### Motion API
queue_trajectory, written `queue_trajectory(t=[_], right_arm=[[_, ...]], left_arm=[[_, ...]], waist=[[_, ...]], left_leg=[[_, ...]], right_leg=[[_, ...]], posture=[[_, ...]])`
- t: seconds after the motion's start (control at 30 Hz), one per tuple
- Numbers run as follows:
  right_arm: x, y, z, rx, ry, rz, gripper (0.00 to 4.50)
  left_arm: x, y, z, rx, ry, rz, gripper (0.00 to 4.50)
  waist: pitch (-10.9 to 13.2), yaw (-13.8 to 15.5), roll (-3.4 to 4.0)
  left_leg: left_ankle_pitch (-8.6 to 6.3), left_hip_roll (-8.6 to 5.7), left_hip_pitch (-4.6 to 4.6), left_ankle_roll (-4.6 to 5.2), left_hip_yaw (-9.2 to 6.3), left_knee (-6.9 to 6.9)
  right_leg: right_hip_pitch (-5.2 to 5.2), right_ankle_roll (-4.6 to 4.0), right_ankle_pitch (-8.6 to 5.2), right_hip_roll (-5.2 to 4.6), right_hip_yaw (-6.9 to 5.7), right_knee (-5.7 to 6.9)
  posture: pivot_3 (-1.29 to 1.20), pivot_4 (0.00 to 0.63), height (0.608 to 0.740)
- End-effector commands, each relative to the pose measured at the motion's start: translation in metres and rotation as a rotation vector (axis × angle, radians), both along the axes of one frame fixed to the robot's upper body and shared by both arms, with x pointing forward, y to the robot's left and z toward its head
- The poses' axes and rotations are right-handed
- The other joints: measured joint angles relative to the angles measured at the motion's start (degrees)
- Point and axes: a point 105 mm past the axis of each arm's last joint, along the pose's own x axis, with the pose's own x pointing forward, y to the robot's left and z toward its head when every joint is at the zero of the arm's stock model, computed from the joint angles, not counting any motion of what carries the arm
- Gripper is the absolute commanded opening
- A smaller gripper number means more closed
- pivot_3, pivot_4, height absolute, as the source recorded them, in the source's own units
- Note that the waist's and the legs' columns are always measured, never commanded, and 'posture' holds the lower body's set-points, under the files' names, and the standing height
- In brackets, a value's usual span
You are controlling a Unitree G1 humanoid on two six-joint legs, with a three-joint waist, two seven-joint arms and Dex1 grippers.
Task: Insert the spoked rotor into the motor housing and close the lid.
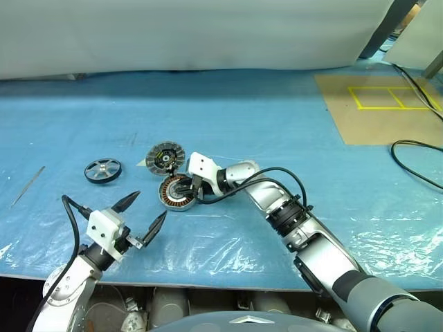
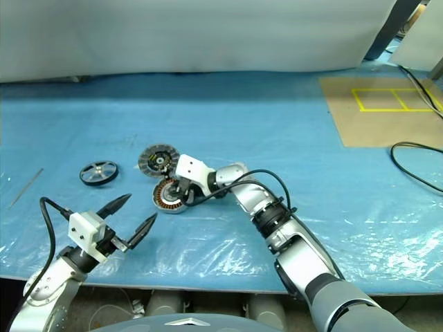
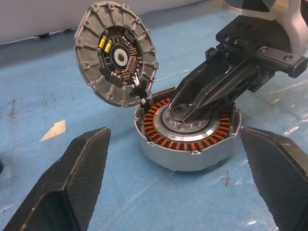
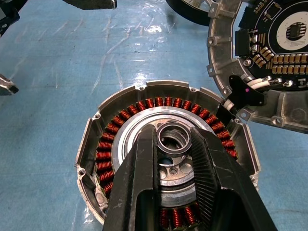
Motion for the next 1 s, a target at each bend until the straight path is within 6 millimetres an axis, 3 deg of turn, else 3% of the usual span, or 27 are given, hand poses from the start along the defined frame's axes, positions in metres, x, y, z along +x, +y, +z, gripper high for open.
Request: queue_trajectory(t=[0.03, 0.7, 0.87, 1.0], right_arm=[[0.002, 0.000, 0.004, -0.004, -0.021, 0.010, 0.60], [-0.001, -0.006, -0.002, -0.021, 0.007, 0.011, 0.60], [-0.002, -0.004, 0.000, 0.008, 0.025, 0.006, 2.29], [0.003, -0.003, 0.013, 0.089, 0.063, -0.024, 3.74]], left_arm=[[-0.002, -0.001, 0.009, 0.009, -0.037, -0.004, 4.50], [0.000, -0.003, 0.005, 0.006, -0.031, -0.018, 4.50], [0.001, -0.003, 0.005, 0.008, -0.032, -0.018, 4.50], [0.002, -0.003, 0.005, 0.012, -0.030, -0.017, 4.50]], waist=[[0.00, 0.00, 0.00], [0.00, 0.02, 0.00], [0.00, 0.02, 0.00], [0.00, 0.03, 0.00]], left_leg=[[-0.01, 0.00, 0.00, 0.01, 0.00, 0.00], [-0.07, 0.00, 0.04, 0.12, 0.00, 0.02], [-0.09, 0.00, 0.07, 0.15, 0.00, 0.03], [-0.09, 0.00, 0.06, 0.16, 0.00, 0.05]], right_leg=[[0.00, 0.00, 0.00, 0.00, 0.00, 0.00], [0.03, 0.00, 0.00, 0.00, 0.00, 0.04], [0.04, 0.00, 0.00, 0.00, 0.00, 0.06], [0.05, -0.01, 0.00, -0.01, 0.00, 0.06]], posture=[[0.00, 0.150, 0.740], [0.00, 0.150, 0.740], [0.00, 0.150, 0.740], [0.00, 0.150, 0.740]])
